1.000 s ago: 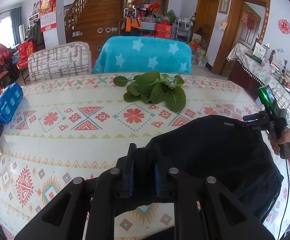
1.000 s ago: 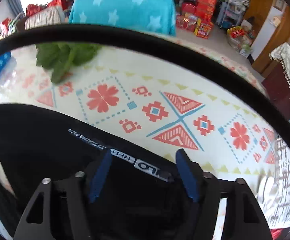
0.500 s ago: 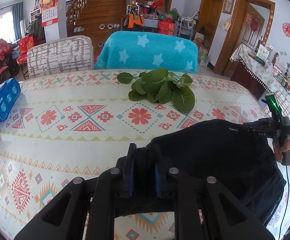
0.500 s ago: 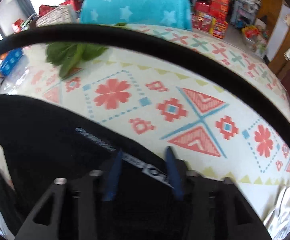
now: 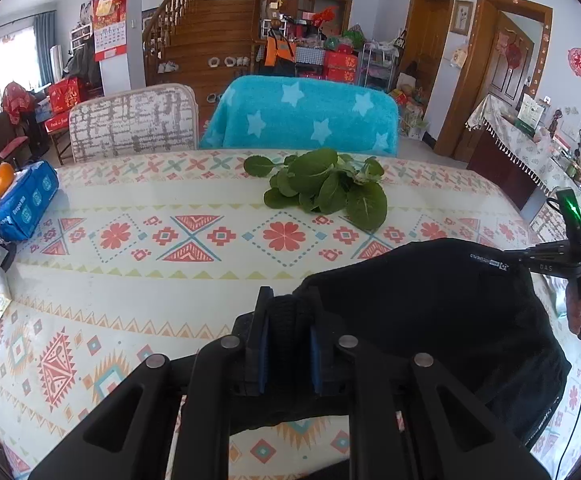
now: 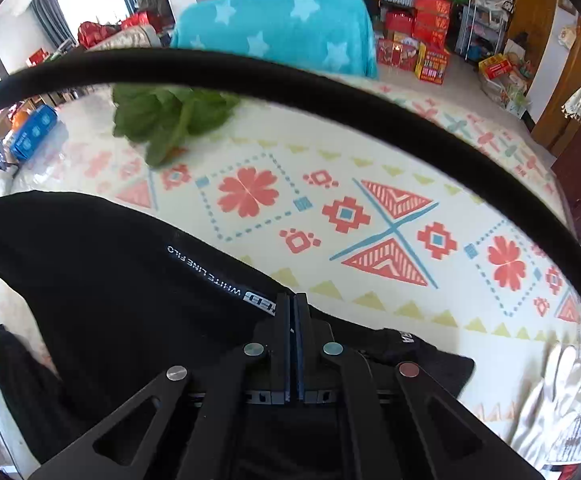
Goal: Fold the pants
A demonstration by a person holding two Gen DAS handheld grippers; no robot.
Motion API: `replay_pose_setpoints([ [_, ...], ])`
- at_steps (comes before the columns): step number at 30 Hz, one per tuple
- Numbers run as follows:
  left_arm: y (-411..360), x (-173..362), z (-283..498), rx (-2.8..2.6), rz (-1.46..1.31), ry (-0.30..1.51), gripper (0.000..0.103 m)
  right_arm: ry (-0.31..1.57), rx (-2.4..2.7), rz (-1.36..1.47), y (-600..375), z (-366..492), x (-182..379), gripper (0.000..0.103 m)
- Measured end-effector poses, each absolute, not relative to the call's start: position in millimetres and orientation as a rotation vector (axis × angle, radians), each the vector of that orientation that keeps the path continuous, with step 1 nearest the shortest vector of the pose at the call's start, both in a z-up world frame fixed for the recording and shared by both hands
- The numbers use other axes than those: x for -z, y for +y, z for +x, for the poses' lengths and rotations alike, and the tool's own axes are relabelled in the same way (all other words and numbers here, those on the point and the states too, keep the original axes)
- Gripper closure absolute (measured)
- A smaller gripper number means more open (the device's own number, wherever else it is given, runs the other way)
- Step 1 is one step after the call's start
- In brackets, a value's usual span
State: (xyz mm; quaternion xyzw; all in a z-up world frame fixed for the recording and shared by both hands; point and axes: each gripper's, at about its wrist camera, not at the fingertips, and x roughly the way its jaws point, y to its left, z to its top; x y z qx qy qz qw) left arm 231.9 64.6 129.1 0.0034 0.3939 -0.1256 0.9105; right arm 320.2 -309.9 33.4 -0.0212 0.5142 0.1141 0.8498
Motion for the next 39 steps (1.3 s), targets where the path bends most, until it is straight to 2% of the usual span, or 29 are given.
replay_pose_setpoints([
  [12, 67, -147, 153, 0.220, 0.052, 0.789, 0.088, 1.043, -0.277, 0.014, -319, 201, -75, 0.102],
  [30, 98, -72, 36, 0.104, -0.017, 0.972, 0.086, 1.212, -0.296, 0.153, -298, 41, -20, 0.101],
  [36, 103, -61, 29, 0.070, 0.013, 0.973, 0.067, 1.213, -0.247, 0.145, -295, 36, -11, 0.101],
  [38, 107, -63, 25, 0.066, 0.008, 0.967, 0.054, 1.208, -0.228, 0.166, -299, 35, -12, 0.100],
  [39, 111, -65, 22, 0.062, 0.002, 0.959, 0.051, 1.210, -0.219, 0.173, -301, 34, -13, 0.100],
])
